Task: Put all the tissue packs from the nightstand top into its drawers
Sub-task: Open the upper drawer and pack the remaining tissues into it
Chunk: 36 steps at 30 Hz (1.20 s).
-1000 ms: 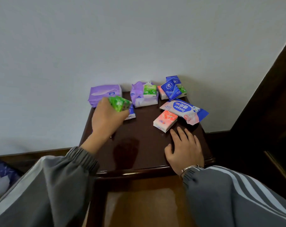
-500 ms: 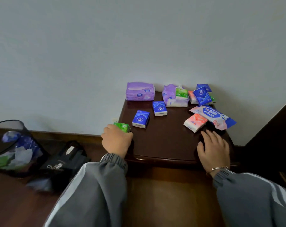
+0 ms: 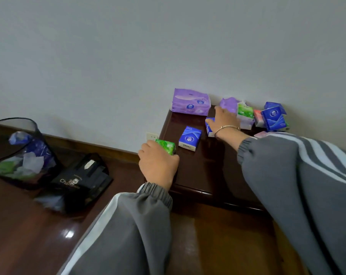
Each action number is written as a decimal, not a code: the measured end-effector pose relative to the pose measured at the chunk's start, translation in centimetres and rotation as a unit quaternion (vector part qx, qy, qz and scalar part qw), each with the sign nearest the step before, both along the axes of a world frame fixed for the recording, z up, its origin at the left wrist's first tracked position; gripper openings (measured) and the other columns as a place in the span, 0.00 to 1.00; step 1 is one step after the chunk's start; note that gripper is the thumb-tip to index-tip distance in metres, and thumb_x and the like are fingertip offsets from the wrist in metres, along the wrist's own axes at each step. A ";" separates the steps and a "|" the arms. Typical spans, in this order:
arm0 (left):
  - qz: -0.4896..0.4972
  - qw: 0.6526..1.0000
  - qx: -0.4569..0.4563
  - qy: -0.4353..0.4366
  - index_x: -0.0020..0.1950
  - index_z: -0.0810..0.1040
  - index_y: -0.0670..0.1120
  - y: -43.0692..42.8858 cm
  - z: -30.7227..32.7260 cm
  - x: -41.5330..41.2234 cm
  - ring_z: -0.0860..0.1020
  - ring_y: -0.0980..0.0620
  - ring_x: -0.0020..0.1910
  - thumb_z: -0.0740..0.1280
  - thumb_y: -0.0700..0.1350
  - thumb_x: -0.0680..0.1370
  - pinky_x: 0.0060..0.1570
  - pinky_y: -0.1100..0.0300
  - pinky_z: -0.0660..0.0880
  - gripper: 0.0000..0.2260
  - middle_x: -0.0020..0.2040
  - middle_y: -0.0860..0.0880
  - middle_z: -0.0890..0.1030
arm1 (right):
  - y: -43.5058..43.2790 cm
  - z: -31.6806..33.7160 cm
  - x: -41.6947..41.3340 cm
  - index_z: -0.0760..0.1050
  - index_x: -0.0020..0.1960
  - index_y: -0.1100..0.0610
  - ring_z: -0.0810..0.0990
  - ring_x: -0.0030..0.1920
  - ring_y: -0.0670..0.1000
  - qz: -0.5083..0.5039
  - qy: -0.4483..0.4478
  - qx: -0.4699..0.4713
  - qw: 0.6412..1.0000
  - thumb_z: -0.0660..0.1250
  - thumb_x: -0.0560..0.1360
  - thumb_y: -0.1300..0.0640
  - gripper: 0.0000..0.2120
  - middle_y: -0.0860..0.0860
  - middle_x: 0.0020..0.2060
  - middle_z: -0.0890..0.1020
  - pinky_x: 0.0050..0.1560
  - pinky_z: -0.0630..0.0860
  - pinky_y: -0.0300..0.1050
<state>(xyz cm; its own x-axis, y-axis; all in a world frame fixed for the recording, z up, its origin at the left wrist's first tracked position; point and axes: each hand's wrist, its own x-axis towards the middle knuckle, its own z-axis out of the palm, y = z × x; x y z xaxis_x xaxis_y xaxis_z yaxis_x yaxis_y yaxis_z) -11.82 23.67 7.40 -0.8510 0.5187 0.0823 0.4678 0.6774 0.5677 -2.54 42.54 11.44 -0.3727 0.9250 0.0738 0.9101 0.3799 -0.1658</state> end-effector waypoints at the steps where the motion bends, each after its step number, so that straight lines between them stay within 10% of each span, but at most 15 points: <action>1: 0.003 1.000 0.004 0.003 0.59 0.69 0.39 0.0 -0.1 0.0 0.72 0.41 0.58 0.72 0.54 0.65 0.50 0.51 0.72 0.29 0.57 0.42 0.74 | 0.5 -0.1 -0.6 0.65 0.66 0.59 0.73 0.62 0.62 -0.009 -0.023 -0.011 1.000 0.63 0.76 0.49 0.23 0.60 0.63 0.73 0.57 0.70 0.53; 14: 0.012 1.000 0.020 0.011 0.58 0.69 0.40 -0.1 -0.3 0.3 0.72 0.41 0.57 0.73 0.54 0.65 0.49 0.50 0.73 0.28 0.56 0.43 0.74 | -2.3 2.1 -4.3 0.75 0.53 0.58 0.77 0.50 0.59 0.003 0.045 -0.092 0.995 0.66 0.67 0.45 0.21 0.59 0.54 0.79 0.44 0.72 0.45; 18: 0.005 1.000 0.017 0.007 0.59 0.69 0.40 -0.2 -0.2 0.1 0.72 0.41 0.58 0.73 0.54 0.66 0.48 0.49 0.73 0.29 0.57 0.43 0.73 | -5.4 -0.5 -5.7 0.61 0.68 0.56 0.71 0.61 0.63 -0.027 -0.029 -0.136 0.990 0.66 0.69 0.42 0.33 0.61 0.63 0.67 0.54 0.71 0.50; 30: -0.065 0.997 0.036 -0.029 0.60 0.69 0.38 -2.2 1.0 -0.3 0.72 0.40 0.59 0.72 0.53 0.67 0.54 0.49 0.72 0.28 0.58 0.41 0.74 | -11.8 -0.4 2.3 0.64 0.59 0.54 0.75 0.51 0.60 0.005 0.190 -0.145 0.971 0.72 0.65 0.50 0.28 0.56 0.53 0.70 0.47 0.70 0.45; 36: -0.130 0.981 0.103 -0.101 0.50 0.72 0.47 -9.8 0.7 2.6 0.80 0.48 0.43 0.73 0.58 0.63 0.42 0.48 0.79 0.23 0.46 0.48 0.79 | -21.0 -1.9 13.2 0.65 0.50 0.46 0.74 0.41 0.44 0.052 0.270 -0.209 0.938 0.75 0.60 0.50 0.24 0.46 0.46 0.72 0.36 0.67 0.35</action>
<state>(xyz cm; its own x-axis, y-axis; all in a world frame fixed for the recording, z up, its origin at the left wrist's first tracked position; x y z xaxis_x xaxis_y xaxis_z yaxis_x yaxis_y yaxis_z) -9.24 13.85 8.13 -0.7013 0.7109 0.0519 0.4737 0.4103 0.7793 10.68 21.55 9.52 -0.4748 0.8761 -0.0841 0.6124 0.2602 -0.7465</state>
